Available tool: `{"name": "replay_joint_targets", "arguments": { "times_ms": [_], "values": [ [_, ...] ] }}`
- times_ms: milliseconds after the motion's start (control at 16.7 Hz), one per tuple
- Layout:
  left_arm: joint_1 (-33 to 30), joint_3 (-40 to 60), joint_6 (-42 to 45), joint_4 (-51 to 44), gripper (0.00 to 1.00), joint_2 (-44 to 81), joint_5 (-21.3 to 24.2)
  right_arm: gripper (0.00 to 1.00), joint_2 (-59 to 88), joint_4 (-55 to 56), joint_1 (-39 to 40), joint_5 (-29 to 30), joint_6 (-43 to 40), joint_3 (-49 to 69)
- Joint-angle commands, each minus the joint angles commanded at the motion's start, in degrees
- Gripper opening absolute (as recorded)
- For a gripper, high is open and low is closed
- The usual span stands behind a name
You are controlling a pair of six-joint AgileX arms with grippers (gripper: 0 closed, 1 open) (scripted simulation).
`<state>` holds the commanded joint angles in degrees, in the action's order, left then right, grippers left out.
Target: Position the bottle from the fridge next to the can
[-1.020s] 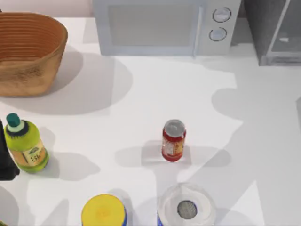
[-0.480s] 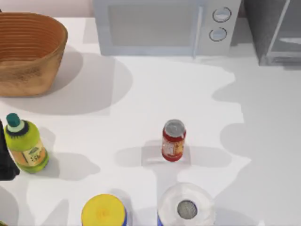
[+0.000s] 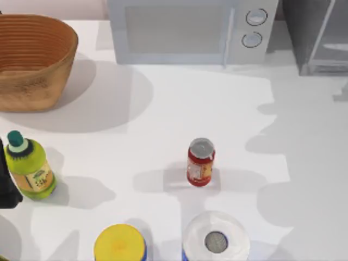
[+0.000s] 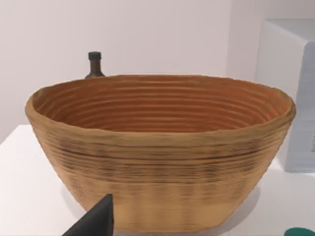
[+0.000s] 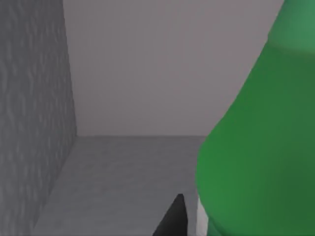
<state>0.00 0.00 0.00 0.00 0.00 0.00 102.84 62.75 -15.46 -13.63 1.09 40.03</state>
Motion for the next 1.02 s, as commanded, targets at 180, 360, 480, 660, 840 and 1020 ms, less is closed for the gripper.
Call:
{"name": "replay_joint_targets", "arguments": {
  "times_ms": [180,360,480,660,840,1020],
  "values": [
    [0.0,0.0,0.0,0.0,1.0,0.0,0.0,0.0,0.34,-0.07,0.44,0.17,0.11,0.13],
    [0.0,0.0,0.0,0.0,1.0,0.0,0.0,0.0,0.7,2.12,4.18,3.96,0.49,-1.61],
    [0.0,0.0,0.0,0.0,1.0,0.0,0.0,0.0,0.9,4.48,9.69,9.27,0.96,-4.24],
    [0.0,0.0,0.0,0.0,1.0,0.0,0.0,0.0,0.73,8.47,21.71,20.22,1.74,-9.81],
    [0.0,0.0,0.0,0.0,1.0,0.0,0.0,0.0,-0.22,12.25,35.68,32.72,2.49,-16.38],
    [0.0,0.0,0.0,0.0,1.0,0.0,0.0,0.0,-1.76,15.13,47.2,43.56,3.12,-22.54]
  ]
}}
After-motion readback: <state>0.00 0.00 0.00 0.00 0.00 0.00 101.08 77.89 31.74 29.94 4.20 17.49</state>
